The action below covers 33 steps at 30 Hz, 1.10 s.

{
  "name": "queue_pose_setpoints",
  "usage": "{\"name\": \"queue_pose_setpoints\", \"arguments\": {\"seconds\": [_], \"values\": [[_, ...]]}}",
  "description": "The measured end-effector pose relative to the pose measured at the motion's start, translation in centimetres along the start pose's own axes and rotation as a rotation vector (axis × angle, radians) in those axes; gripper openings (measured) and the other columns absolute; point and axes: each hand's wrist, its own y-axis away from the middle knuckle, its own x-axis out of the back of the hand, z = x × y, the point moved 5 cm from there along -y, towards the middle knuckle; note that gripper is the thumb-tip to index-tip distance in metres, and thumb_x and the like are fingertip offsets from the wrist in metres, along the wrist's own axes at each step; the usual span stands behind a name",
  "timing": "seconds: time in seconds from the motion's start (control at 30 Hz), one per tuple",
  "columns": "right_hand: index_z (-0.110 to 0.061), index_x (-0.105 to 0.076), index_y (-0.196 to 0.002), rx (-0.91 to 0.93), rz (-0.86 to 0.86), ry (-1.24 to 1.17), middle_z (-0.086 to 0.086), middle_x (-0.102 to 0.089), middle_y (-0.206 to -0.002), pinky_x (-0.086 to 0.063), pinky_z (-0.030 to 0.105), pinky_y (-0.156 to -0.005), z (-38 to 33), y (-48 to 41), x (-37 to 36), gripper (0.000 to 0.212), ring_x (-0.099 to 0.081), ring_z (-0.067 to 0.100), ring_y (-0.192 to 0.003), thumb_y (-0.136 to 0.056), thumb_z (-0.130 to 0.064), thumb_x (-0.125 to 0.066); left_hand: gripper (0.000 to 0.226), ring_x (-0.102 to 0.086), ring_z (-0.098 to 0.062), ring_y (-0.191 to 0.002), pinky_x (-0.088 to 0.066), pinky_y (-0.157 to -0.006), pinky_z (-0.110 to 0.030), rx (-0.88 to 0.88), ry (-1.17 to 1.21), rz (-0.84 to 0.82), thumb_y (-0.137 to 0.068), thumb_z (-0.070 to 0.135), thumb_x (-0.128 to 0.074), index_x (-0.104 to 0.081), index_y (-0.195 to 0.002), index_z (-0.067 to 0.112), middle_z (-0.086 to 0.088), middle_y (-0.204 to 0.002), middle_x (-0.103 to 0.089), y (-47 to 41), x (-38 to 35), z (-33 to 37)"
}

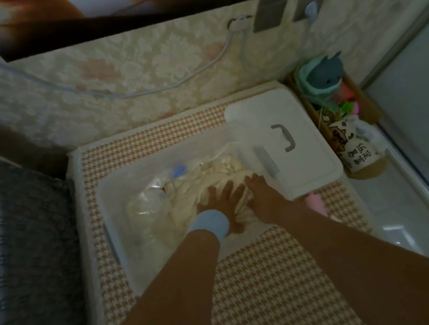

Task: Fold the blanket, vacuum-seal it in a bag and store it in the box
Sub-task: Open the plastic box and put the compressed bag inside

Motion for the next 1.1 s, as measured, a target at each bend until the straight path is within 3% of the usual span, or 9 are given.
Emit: {"name": "queue_pose_setpoints", "arguments": {"seconds": [0.2,0.3,0.4,0.47,0.63,0.77,0.9,1.0,1.1], "values": [[-0.010,-0.036,-0.151,0.142,0.008,-0.044,0.016,-0.028,-0.158,-0.028,0.039,-0.115,-2.9,2.9,3.9,0.055,-0.030,0.035,-0.144,-0.097,-0.002,-0.047,0.051,-0.035,-0.026,-0.137,-0.035,-0.109,-0.043,0.082,-0.034,0.083,-0.093,0.049,-0.040,-0.038,-0.143,0.038,0.003,-0.153,-0.032,3.1,8.5,0.6],[-0.014,-0.057,-0.137,0.180,0.100,-0.280,0.010,-0.059,-0.136,-0.043,0.036,-0.106,-1.1,3.4,9.5,0.038,-0.055,0.027,-0.125,-0.101,-0.009,-0.046,0.034,-0.057,-0.027,-0.112,-0.045,-0.092,-0.039,0.110,-0.045,0.340,-0.094,0.032,-0.041,-0.059,-0.123,0.027,-0.004,-0.128,-0.057,2.9,14.3,4.2],[-0.017,-0.067,-0.119,0.079,0.214,-0.536,0.006,-0.065,-0.125,-0.052,0.044,-0.098,4.6,2.1,14.1,0.027,-0.063,0.026,-0.115,-0.101,-0.013,-0.048,0.024,-0.059,-0.026,-0.099,-0.040,-0.091,-0.038,0.085,0.019,0.638,-0.090,0.027,-0.046,-0.058,-0.110,0.023,-0.001,-0.108,-0.063,1.8,18.8,8.5],[-0.021,-0.066,-0.118,-0.011,0.232,-0.509,0.004,-0.061,-0.130,-0.055,0.033,-0.083,9.9,1.0,16.2,0.029,-0.062,0.022,-0.110,-0.101,-0.012,-0.044,0.026,-0.056,-0.025,-0.104,-0.038,-0.095,-0.039,0.035,0.085,0.726,-0.089,0.025,-0.047,-0.055,-0.114,0.023,-0.001,-0.111,-0.061,0.0,20.6,11.8],[-0.022,-0.042,-0.146,-0.265,0.142,-0.409,0.006,-0.060,-0.116,-0.046,0.022,-0.051,20.8,-0.9,15.9,0.052,-0.060,0.016,-0.076,-0.096,-0.010,-0.048,0.049,-0.038,-0.029,-0.129,-0.038,-0.104,-0.045,-0.034,0.125,0.356,-0.096,0.030,-0.042,-0.032,-0.144,0.029,-0.003,-0.146,-0.034,-8.0,18.4,17.2],[-0.020,-0.009,-0.159,-0.327,0.083,-0.275,0.010,-0.032,-0.156,-0.047,0.036,-0.103,25.4,-3.1,13.7,0.081,-0.045,0.029,-0.133,-0.093,-0.029,-0.055,0.062,-0.018,-0.030,-0.143,-0.029,-0.112,-0.048,-0.005,0.040,0.108,-0.098,0.041,-0.040,-0.011,-0.152,0.034,-0.001,-0.160,-0.008,-13.6,14.3,19.0],[-0.016,0.005,-0.159,-0.340,0.053,-0.397,0.011,-0.022,-0.161,-0.038,0.032,-0.103,26.5,-4.5,12.3,0.089,-0.036,0.029,-0.140,-0.097,-0.028,-0.057,0.070,-0.012,-0.029,-0.146,-0.026,-0.115,-0.049,0.014,0.037,-0.001,-0.097,0.046,-0.040,0.002,-0.152,0.036,0.000,-0.161,0.004,-16.5,11.6,20.1],[-0.015,-0.003,-0.159,-0.371,0.093,-0.530,0.011,-0.024,-0.160,-0.038,0.034,-0.105,26.9,-5.6,11.8,0.083,-0.035,0.029,-0.141,-0.096,-0.024,-0.057,0.074,-0.009,-0.028,-0.147,-0.022,-0.116,-0.047,0.007,0.053,-0.065,-0.096,0.048,-0.043,0.003,-0.152,0.036,0.001,-0.161,0.006,-17.8,10.0,20.7],[-0.015,-0.038,-0.149,-0.377,0.152,-0.681,0.010,-0.048,-0.145,-0.047,0.031,-0.096,27.0,-5.7,12.2,0.056,-0.051,0.027,-0.124,-0.097,-0.017,-0.055,0.073,-0.004,-0.026,-0.148,-0.018,-0.118,-0.048,-0.006,0.042,-0.026,-0.096,0.045,-0.043,0.003,-0.152,0.034,0.002,-0.161,0.004,-17.9,9.9,20.7]]}}
